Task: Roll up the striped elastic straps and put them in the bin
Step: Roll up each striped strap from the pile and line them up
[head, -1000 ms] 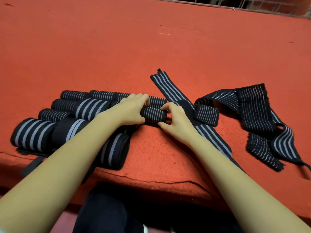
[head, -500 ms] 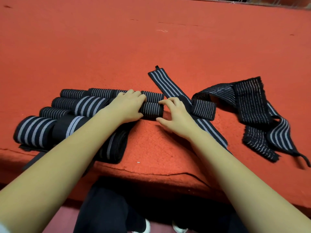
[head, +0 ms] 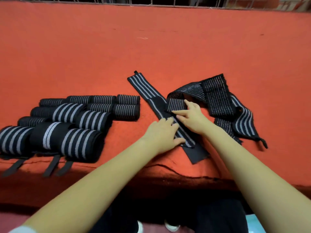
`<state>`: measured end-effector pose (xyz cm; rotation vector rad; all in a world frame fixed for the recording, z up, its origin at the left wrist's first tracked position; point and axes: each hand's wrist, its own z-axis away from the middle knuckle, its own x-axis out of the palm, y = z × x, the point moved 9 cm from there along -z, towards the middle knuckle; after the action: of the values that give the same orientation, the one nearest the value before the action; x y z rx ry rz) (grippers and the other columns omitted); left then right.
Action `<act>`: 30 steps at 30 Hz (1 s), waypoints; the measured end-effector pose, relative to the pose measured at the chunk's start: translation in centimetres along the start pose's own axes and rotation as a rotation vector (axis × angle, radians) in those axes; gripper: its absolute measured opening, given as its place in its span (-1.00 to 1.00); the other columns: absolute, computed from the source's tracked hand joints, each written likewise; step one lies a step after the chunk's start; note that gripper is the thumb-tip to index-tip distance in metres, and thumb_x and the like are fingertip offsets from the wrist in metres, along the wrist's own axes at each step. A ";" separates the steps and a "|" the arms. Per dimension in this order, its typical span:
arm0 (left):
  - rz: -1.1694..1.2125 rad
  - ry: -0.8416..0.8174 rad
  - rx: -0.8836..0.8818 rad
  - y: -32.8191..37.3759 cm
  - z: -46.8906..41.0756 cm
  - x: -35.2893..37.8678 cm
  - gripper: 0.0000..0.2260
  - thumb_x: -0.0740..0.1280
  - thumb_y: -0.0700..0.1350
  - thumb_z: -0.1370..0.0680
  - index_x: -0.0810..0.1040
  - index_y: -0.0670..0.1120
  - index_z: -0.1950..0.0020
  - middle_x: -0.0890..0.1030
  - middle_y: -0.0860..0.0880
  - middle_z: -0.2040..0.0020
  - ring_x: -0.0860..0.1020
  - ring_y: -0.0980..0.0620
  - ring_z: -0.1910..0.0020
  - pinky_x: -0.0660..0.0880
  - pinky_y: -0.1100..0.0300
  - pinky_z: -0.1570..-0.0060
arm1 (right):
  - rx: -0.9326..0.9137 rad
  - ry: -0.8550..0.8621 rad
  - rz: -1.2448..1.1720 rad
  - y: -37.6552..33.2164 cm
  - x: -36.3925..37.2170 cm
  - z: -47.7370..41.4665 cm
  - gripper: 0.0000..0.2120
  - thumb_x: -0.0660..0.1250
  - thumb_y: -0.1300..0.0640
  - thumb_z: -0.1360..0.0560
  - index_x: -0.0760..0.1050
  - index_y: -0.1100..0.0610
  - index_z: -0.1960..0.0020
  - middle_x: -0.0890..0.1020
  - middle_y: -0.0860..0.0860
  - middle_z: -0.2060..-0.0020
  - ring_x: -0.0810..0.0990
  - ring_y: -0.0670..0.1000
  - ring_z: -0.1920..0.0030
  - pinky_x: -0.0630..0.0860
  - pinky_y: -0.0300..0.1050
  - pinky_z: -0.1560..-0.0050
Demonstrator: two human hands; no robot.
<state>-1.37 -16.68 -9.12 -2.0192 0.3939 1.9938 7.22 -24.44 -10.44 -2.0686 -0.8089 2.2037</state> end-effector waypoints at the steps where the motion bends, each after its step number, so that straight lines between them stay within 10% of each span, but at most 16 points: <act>1: 0.046 0.010 -0.019 0.5 0.0 0.5 -0.42 0.13 0.33 -0.54 0.38 -0.04 -0.38 0.37 -0.05 -0.38 0.34 -0.12 -0.33 0.38 -0.02 -0.19 | -0.029 -0.028 -0.003 -0.3 0.5 -0.1 -0.65 0.15 0.08 -0.64 0.41 0.00 -0.42 0.02 0.17 -0.55 -0.06 0.17 -0.54 -0.10 -0.07 -0.49; 6: 0.057 0.061 -0.057 1.3 0.7 1.6 -0.17 -0.09 0.49 -0.34 0.38 -0.01 -0.39 0.37 0.00 -0.39 0.32 -0.09 -0.32 0.37 -0.03 -0.16 | -0.110 -0.061 0.096 -0.4 1.5 -0.6 -0.63 0.08 0.19 -0.66 0.33 0.24 -0.44 0.32 0.07 -0.47 0.11 0.14 -0.51 -0.01 -0.09 -0.47; 13: 0.252 0.261 0.188 5.2 2.1 0.0 -0.45 0.12 0.31 -0.46 0.57 -0.08 -0.16 0.56 -0.05 -0.10 0.52 -0.10 -0.03 0.53 0.03 0.02 | -0.097 -0.044 -0.088 0.9 -1.5 1.5 -0.72 0.27 0.19 -0.58 0.54 0.22 -0.26 0.52 0.12 -0.31 0.42 0.09 -0.35 0.21 -0.22 -0.31; 17: 0.223 0.202 0.106 6.1 2.3 0.4 -0.57 0.21 0.21 -0.55 0.54 -0.08 -0.21 0.50 -0.06 -0.24 0.48 -0.11 -0.15 0.47 0.00 -0.07 | -0.160 -0.068 -0.254 1.1 -0.9 6.8 -0.78 0.33 0.28 -0.53 0.63 0.15 -0.13 0.48 0.03 -0.34 0.39 -0.08 -0.36 0.13 -0.51 -0.27; 20: 0.239 0.249 0.161 6.9 2.6 -0.3 -0.69 0.14 0.00 -0.56 0.62 -0.11 0.04 0.63 -0.06 0.02 0.62 -0.12 0.08 0.57 0.05 0.20 | -0.148 -0.063 -0.370 1.7 -0.2 9.7 -0.68 0.24 0.41 -0.52 0.61 0.15 -0.17 0.47 -0.06 -0.34 0.29 -0.14 -0.42 0.04 -0.59 -0.30; 24: 0.337 0.312 0.162 6.8 3.5 -1.2 -0.75 0.16 -0.11 -0.64 0.52 -0.15 -0.23 0.61 -0.13 -0.12 0.57 -0.14 -0.11 0.46 0.01 -0.04 | -0.143 -0.107 -0.463 2.0 -0.1 12.2 -0.44 0.13 0.53 -0.42 0.51 0.12 -0.29 0.42 -0.17 -0.33 0.22 -0.21 -0.45 0.02 -0.49 -0.41; 30: 0.460 0.602 0.086 3.4 5.1 -7.0 -0.88 0.21 -0.17 -0.60 0.50 -0.19 0.00 0.61 -0.15 0.20 0.59 -0.21 0.23 0.31 0.13 0.29 | -0.139 0.179 -0.469 -0.9 -4.3 10.6 -0.91 0.35 0.21 -0.53 0.57 0.07 0.01 0.65 -0.04 -0.03 0.55 -0.13 -0.16 0.39 -0.12 -0.30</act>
<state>-7.49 -17.87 -2.22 -2.6202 1.1355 1.4806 -2.43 -28.88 -6.22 -1.8460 -1.2984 1.7351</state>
